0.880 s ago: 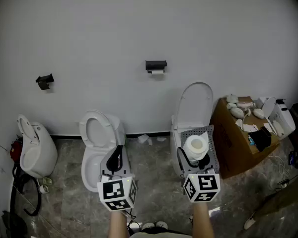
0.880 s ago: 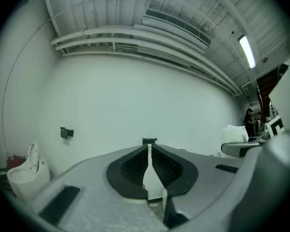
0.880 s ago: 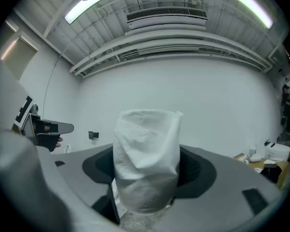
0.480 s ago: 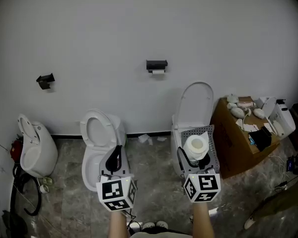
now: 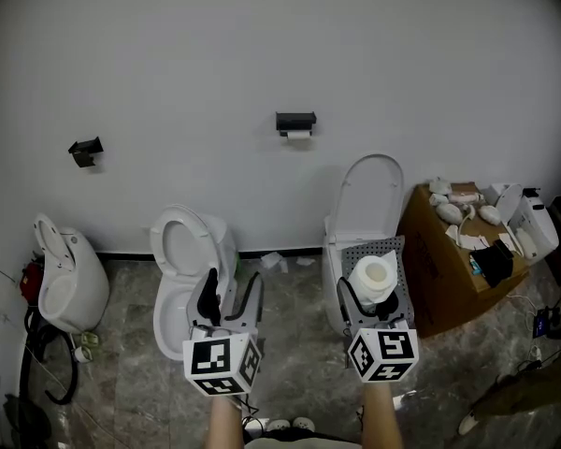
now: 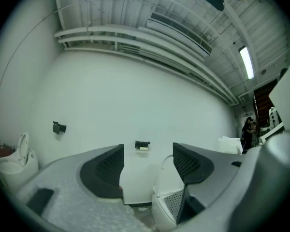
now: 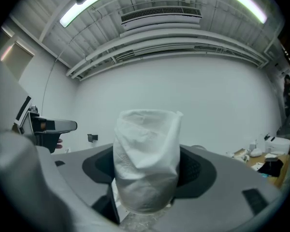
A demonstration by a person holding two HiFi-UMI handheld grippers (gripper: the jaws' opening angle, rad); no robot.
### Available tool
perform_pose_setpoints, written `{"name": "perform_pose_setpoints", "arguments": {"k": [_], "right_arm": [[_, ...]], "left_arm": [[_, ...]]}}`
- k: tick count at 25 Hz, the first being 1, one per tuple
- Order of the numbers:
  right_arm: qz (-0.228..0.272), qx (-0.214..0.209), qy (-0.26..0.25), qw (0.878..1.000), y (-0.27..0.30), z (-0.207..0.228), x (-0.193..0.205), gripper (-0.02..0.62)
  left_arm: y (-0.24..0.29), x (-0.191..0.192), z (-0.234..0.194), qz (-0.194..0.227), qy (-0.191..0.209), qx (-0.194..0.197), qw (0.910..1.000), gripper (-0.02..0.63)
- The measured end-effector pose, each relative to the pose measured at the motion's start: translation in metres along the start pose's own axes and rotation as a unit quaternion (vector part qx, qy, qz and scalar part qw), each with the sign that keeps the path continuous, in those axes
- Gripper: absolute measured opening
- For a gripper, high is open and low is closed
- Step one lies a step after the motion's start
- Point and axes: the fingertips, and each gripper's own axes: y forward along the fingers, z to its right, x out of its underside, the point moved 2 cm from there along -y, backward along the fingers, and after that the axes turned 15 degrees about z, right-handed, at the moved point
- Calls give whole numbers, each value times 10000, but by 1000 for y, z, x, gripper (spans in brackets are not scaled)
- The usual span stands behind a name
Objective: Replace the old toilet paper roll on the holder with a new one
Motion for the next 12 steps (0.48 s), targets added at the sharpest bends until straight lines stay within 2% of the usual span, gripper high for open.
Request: {"name": "perform_pose_setpoints", "arguments": {"k": [5,12], "right_arm": [[-12,-88,-19,10000,5,11,4,311],[-75,-122,60,9999,14,29,11,311]], "left_arm": [[8,6,8,-2,230,-93,9997,314],[15,15,16,-84,260,-258,9993,314]]}}
